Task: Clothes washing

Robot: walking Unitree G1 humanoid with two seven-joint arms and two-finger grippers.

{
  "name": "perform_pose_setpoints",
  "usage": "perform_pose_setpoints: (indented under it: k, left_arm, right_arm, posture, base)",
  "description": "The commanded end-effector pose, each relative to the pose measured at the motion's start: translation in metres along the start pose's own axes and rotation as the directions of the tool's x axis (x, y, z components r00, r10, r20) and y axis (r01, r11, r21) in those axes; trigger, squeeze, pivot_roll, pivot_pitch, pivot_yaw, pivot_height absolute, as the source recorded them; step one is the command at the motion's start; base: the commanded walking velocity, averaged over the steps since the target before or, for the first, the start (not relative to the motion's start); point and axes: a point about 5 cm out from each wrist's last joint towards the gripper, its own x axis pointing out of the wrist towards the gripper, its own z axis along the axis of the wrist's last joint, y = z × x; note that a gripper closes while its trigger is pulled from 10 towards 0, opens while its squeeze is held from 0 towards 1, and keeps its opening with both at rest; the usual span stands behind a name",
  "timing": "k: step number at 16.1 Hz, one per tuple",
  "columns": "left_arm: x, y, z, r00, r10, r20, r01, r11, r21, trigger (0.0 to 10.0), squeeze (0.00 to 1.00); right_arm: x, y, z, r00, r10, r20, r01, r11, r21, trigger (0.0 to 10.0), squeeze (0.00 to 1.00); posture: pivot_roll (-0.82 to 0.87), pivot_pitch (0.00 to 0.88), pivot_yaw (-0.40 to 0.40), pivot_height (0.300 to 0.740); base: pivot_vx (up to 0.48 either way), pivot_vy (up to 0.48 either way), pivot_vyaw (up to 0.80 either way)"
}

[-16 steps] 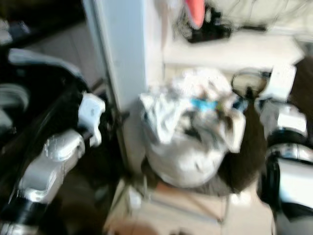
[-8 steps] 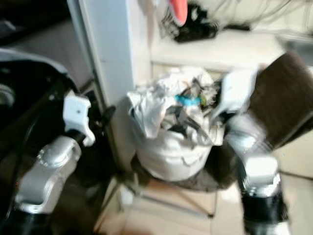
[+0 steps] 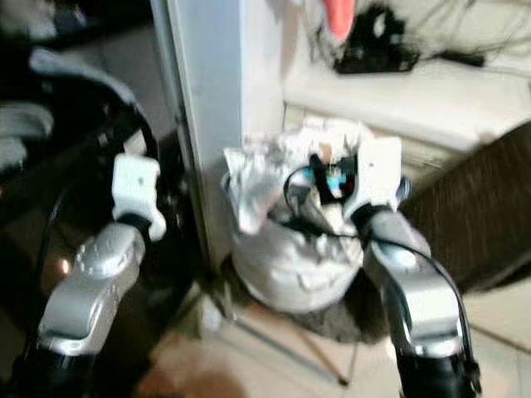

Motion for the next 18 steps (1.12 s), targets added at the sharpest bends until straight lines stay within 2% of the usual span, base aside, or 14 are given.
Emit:
perform_pose_setpoints:
  k: [1, 5, 8, 15, 18]
  left_arm:
    - [0.0015, 0.0028, 0.0084, 0.999, 0.028, 0.037, -0.028, 1.000, -0.003, 10.0, 0.00]
    - [0.0051, -0.0018, 0.0123, 0.998, -0.029, 0.049, 0.027, 0.999, 0.036, 10.0, 0.00]
    - [0.0060, -0.0042, 0.0121, 0.998, -0.036, 0.044, 0.035, 0.999, 0.026, 10.0, 0.00]
    - [0.0042, -0.0024, 0.0095, 0.999, -0.026, 0.035, 0.026, 1.000, 0.011, 10.0, 0.00]
    - [0.0034, -0.0038, 0.0076, 0.999, -0.026, 0.028, 0.026, 1.000, 0.002, 10.0, 0.00]
  right_arm:
    - [0.0001, -0.0044, -0.0043, 0.999, -0.033, -0.040, 0.033, 0.999, -0.010, 10.0, 0.00]
    - [0.0000, -0.0029, -0.0021, 0.999, -0.032, -0.042, 0.033, 0.999, 0.007, 10.0, 0.00]
    - [0.0000, -0.0028, -0.0003, 0.999, -0.024, -0.047, 0.024, 1.000, 0.002, 10.0, 0.00]
    - [0.0021, -0.0043, 0.0022, 0.999, 0.010, -0.053, -0.012, 0.999, -0.033, 10.0, 0.00]
    - [0.0019, -0.0104, 0.0029, 0.999, -0.018, -0.048, 0.017, 1.000, -0.021, 10.0, 0.00]
  posture:
    - [0.00, 0.000, -0.005, 0.740]
    - [-0.01, 0.000, 0.005, 0.740]
    - [-0.01, 0.000, 0.006, 0.740]
    - [0.00, 0.000, -0.004, 0.740]
    - [-0.01, 0.000, 0.000, 0.740]
  base:
    - [0.000, 0.000, 0.00]
    - [0.000, 0.000, 0.00]
    - [0.356, 0.000, 0.00]
    - [0.406, 0.000, 0.78]
    - [0.406, 0.000, 0.53]
